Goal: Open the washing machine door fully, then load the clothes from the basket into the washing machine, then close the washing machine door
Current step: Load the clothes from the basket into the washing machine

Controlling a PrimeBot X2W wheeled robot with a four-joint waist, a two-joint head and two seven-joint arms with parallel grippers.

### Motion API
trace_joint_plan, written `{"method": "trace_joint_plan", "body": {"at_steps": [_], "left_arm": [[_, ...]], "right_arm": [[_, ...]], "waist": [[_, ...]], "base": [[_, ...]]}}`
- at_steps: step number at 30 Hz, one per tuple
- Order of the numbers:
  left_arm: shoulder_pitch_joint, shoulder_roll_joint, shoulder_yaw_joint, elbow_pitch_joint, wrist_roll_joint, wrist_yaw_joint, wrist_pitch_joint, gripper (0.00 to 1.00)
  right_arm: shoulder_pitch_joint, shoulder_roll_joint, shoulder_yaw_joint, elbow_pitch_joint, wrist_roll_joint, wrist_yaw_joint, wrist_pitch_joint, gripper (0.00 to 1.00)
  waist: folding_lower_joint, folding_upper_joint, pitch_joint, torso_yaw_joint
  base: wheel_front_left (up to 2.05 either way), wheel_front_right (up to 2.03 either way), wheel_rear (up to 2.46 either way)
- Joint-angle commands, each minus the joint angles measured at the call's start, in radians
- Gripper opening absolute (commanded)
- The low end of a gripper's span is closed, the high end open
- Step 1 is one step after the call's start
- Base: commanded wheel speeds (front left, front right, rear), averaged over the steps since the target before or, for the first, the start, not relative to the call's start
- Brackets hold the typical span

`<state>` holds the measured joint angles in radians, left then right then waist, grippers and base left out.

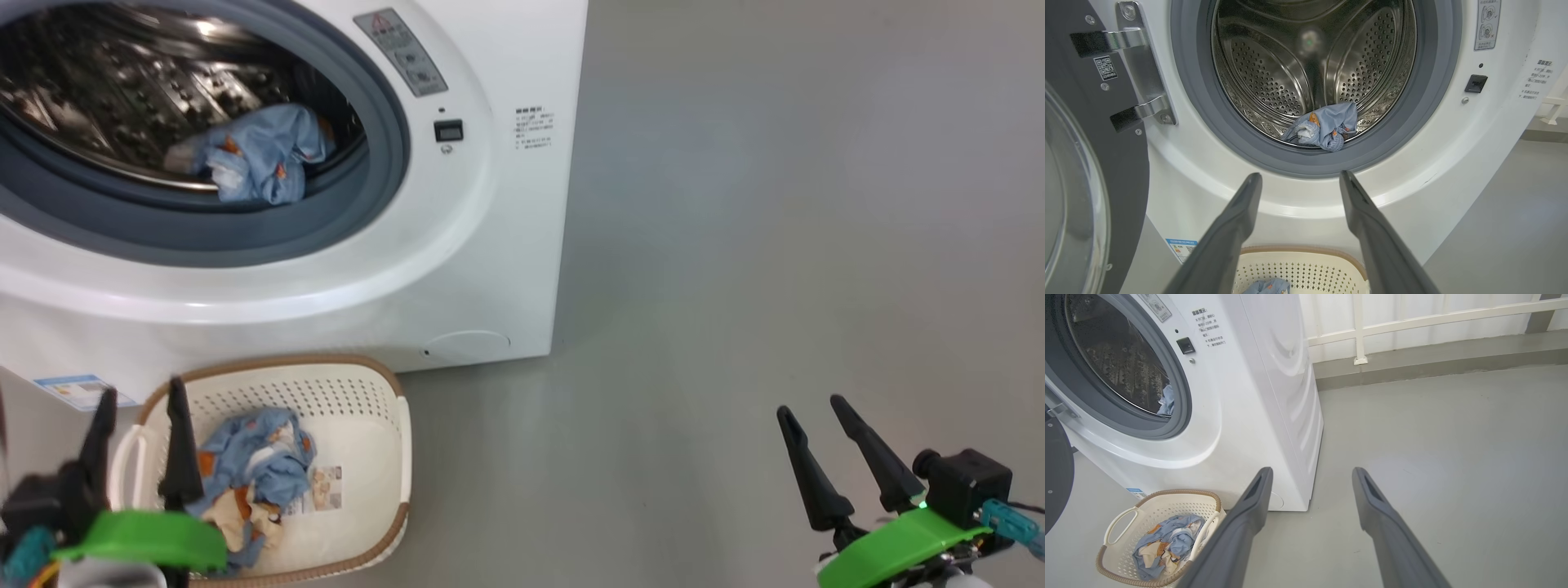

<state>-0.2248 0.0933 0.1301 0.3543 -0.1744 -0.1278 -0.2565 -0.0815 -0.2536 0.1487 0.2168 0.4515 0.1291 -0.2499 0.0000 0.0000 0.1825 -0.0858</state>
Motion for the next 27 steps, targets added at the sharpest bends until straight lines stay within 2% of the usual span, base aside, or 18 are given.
{"method": "trace_joint_plan", "body": {"at_steps": [1, 11, 27], "left_arm": [[0.026, 0.018, 0.033, -0.041, -0.01, -0.003, -0.005, 1.0], [0.174, -0.005, 0.064, -0.146, -0.01, -0.003, -0.005, 1.0], [0.174, -0.022, 0.052, -0.171, -0.004, -0.003, -0.005, 1.0]], "right_arm": [[0.02, -0.018, 0.014, -0.024, 0.012, 0.002, -0.012, 1.0], [0.052, -0.008, -0.006, -0.038, 0.013, 0.002, -0.012, 1.0], [0.027, -0.007, -0.002, -0.042, 0.008, 0.002, -0.012, 1.0]], "waist": [[0.0, 0.0, -0.028, 0.01], [0.0, 0.0, -0.044, 0.008], [0.0, 0.0, -0.01, 0.002]], "base": [[0.0, 0.0, 0.0], [0.0, 0.0, 0.0], [0.0, 0.0, 0.0]]}}
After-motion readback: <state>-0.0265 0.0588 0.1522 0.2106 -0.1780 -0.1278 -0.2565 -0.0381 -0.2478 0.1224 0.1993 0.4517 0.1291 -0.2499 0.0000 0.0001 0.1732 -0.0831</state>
